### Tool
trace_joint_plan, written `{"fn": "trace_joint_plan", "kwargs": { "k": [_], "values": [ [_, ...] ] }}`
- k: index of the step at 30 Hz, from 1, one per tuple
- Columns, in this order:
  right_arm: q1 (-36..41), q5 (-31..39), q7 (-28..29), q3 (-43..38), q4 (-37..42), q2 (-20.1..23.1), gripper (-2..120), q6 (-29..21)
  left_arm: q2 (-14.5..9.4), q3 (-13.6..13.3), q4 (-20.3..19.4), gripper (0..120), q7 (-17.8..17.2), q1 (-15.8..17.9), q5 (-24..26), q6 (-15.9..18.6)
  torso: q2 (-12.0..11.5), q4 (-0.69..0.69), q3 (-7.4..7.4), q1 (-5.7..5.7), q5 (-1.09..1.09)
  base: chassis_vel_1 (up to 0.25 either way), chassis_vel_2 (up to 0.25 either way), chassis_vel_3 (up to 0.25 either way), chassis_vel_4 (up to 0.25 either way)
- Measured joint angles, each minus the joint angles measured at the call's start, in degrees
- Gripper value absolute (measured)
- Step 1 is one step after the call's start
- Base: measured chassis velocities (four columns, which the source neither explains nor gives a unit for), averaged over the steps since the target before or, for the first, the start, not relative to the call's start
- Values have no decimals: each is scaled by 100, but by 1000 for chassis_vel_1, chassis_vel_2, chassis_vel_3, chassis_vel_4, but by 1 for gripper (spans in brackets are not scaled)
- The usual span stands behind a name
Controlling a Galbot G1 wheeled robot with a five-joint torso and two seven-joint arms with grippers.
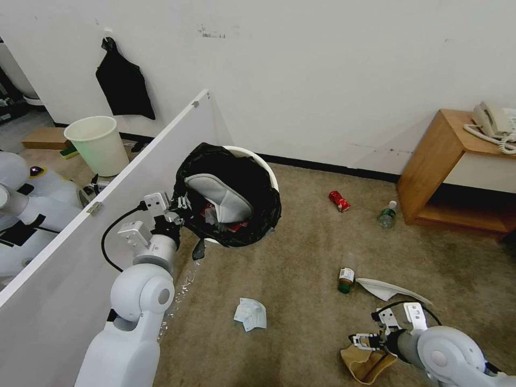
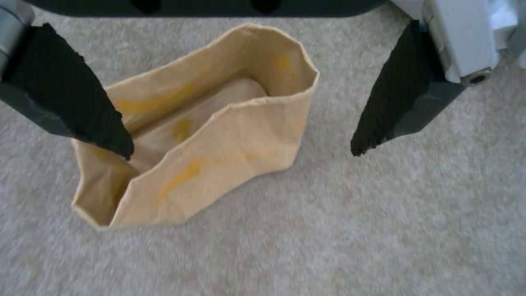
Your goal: Pick up the trash bin, then pick up the garbage from the floor and place it into the trash bin.
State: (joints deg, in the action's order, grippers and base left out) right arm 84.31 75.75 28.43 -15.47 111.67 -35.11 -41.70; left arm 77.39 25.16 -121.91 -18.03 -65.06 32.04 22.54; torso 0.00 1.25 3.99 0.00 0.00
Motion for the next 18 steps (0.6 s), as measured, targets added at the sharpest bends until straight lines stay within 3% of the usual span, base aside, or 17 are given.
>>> {"fn": "trace_joint_plan", "kwargs": {
  "k": [18],
  "values": [
    [-198, -155, -186, 64, -475, -242, 100, -39, 15, -17, 9, 4, 3, -24, -14, -26, 0, 0, 0, 0, 0, 0, 0, 0, 0]
  ]
}}
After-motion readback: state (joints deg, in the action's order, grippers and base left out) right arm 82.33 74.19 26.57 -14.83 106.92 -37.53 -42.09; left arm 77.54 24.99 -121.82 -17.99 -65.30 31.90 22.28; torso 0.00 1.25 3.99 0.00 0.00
